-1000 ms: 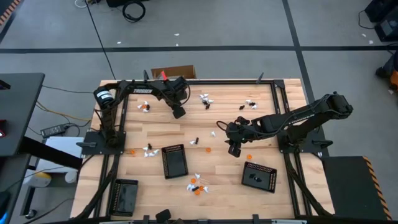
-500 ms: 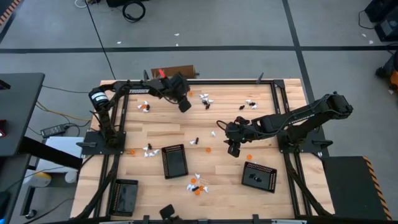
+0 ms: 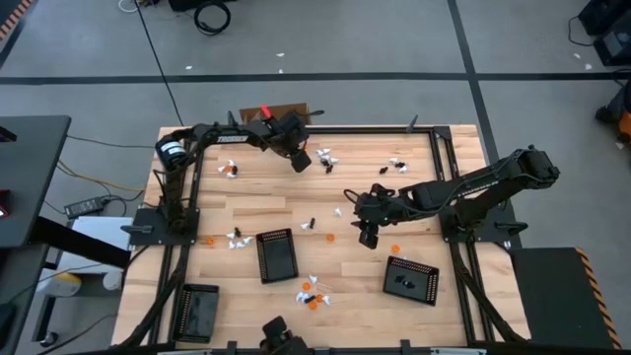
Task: Sort Halloween decoration
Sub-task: Put the orange pumpkin toy into the left black basket
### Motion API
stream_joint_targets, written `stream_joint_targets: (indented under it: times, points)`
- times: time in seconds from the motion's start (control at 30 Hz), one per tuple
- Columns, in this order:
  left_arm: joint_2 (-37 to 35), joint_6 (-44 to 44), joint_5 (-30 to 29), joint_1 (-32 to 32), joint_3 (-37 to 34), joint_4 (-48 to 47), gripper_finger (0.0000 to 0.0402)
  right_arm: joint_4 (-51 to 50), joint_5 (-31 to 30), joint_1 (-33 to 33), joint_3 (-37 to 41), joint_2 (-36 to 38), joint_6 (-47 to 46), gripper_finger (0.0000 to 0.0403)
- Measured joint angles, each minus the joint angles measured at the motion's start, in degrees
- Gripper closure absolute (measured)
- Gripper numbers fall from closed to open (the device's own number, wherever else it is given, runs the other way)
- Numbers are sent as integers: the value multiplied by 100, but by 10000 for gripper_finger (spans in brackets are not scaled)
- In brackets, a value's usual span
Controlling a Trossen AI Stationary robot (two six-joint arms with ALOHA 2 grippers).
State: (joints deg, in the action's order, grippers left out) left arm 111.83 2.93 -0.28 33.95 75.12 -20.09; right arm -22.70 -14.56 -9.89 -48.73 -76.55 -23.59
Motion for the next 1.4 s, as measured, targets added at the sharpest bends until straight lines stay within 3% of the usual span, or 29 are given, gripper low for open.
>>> stream_joint_targets:
  times: [0.3, 0.47, 0.57, 0.7, 0.93, 1.1, 1.4]
  points:
    - [-261, 361, -55, -178, -28, -700, 195, 973, -520, 340, 0, -230, 327, 241]
    - [-1301, 269, -224, -723, -1215, -126, 214, 1707, 433, 776, -2, -949, 547, 250]
    - [-2191, -58, -335, -1090, -2035, 229, 228, 1947, 855, 720, -2, -1360, 710, 254]
    - [-3367, -519, -319, -1724, -2698, 472, 237, 1535, 760, 357, -278, -1656, 1041, 255]
    - [-4727, -972, -1070, -2800, -2977, 401, 239, 683, 100, 92, -1259, -2237, 1180, 256]
    - [-5136, -1067, -1739, -3475, -3141, 358, 239, -424, -672, 456, -1650, -2581, 959, 256]
    - [-5369, -1419, -2700, -4344, -3655, 374, 240, -471, -83, 1028, -1538, -2670, 649, 223]
